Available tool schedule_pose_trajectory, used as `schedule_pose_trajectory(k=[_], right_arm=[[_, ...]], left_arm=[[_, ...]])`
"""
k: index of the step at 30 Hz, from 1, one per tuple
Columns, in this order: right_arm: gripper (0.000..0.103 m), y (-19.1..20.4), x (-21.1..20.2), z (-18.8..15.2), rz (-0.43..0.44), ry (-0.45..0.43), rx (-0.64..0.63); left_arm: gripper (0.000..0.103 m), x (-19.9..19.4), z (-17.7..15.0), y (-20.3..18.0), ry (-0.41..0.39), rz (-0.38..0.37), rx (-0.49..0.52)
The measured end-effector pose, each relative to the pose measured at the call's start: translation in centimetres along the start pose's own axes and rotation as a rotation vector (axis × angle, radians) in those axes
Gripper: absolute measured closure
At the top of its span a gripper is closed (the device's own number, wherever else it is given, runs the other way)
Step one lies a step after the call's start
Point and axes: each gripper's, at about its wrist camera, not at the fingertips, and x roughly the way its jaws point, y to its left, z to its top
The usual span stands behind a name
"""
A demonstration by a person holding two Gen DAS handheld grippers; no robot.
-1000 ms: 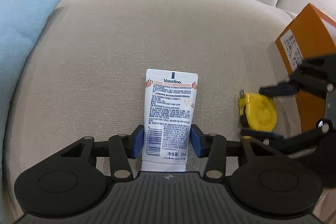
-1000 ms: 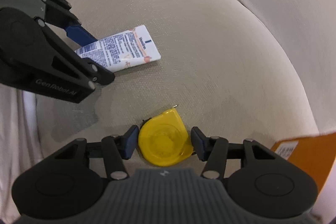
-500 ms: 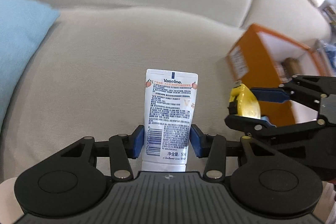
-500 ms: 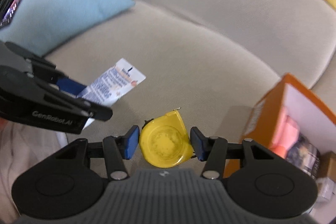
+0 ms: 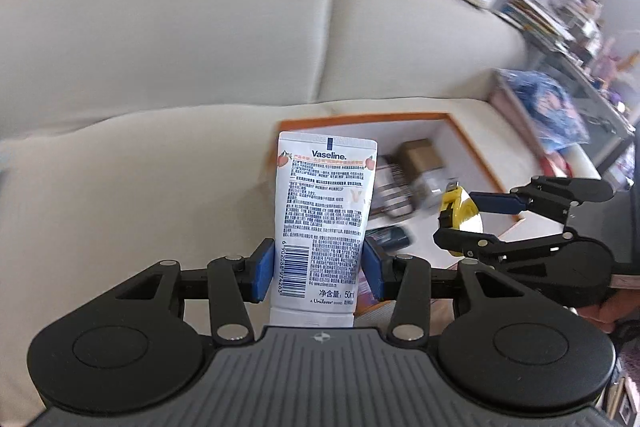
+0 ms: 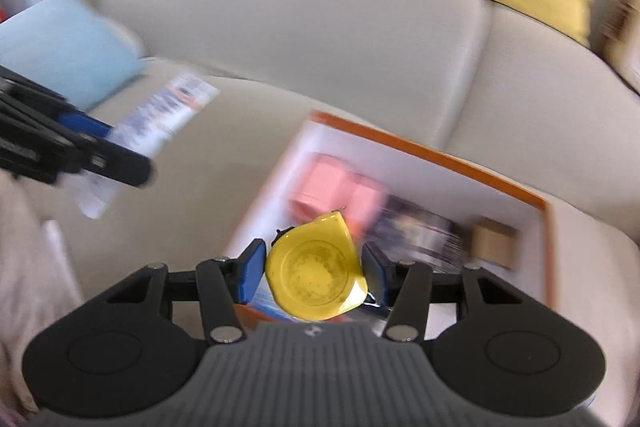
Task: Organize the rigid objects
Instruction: 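Lift and carry the Vaseline tube and tape measure over the orange box, then lower the Vaseline tube into the box with left tool while right tool lowers tape measure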
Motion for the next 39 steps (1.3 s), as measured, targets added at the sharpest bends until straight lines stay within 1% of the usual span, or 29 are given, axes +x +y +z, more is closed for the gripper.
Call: schedule_pose_trajectory(k=[2,6,12,14,16,20,21,24,26,28,31,33,36,39], right_arm=[[0.049,-2.7,-0.2,-0.8,-0.043,0.010,0.058],[0.049,-7.1,0.0,-2.1,-0.107,0.023,0.168],[0.049,-11.1,1.2,-3.6,-0.126,0.042,0.248],[0.049,-12.3,1.9,-4.0,-0.124,0.051,0.273],[0.049,-12.7,2.5,-4.4,-0.115,0.055,0.286],[0.049,-13.7,3.5,-4.6,-0.094,0.063,0.284],[0.049,-13.9,3.7,-4.8,-0.093,0.068,0.279],[0.049,-14.4,4.7,-5.0,-0.134,0.086,0.226],[0.049,-14.9,5.1,-5.2,-0.127,0.097,0.213],[0.049,-15.3,5.5,-5.3,-0.114,0.098,0.212],[0.049,-15.8,4.9,-5.1,-0.102,0.098,0.199],[0.049,-16.3,4.9,-4.9,-0.080,0.107,0.188],[0.049,-16.4,5.3,-4.5,-0.061,0.123,0.151],[0.049,-16.4,5.6,-4.2,-0.057,0.136,0.122]], left_arm=[[0.051,1.2,1.0,-1.9,0.008,-0.024,0.022],[0.051,4.9,2.8,-4.3,0.048,-0.073,0.007],[0.051,10.9,3.6,-7.2,0.155,-0.105,0.068],[0.051,12.7,3.5,-8.0,0.195,-0.113,0.067],[0.051,14.7,3.1,-8.4,0.242,-0.133,0.033],[0.051,17.9,2.6,-8.8,0.318,-0.161,-0.054],[0.051,18.5,2.6,-8.9,0.326,-0.163,-0.061],[0.051,20.2,2.4,-9.1,0.355,-0.165,-0.049],[0.051,20.6,2.3,-9.2,0.375,-0.174,-0.047],[0.051,21.0,1.9,-9.6,0.381,-0.199,-0.014],[0.051,21.7,1.6,-10.4,0.399,-0.205,0.058],[0.050,22.3,1.6,-10.5,0.423,-0.205,0.085],[0.050,23.1,1.7,-10.7,0.449,-0.232,0.126],[0.050,23.9,1.9,-11.3,0.480,-0.261,0.205]])
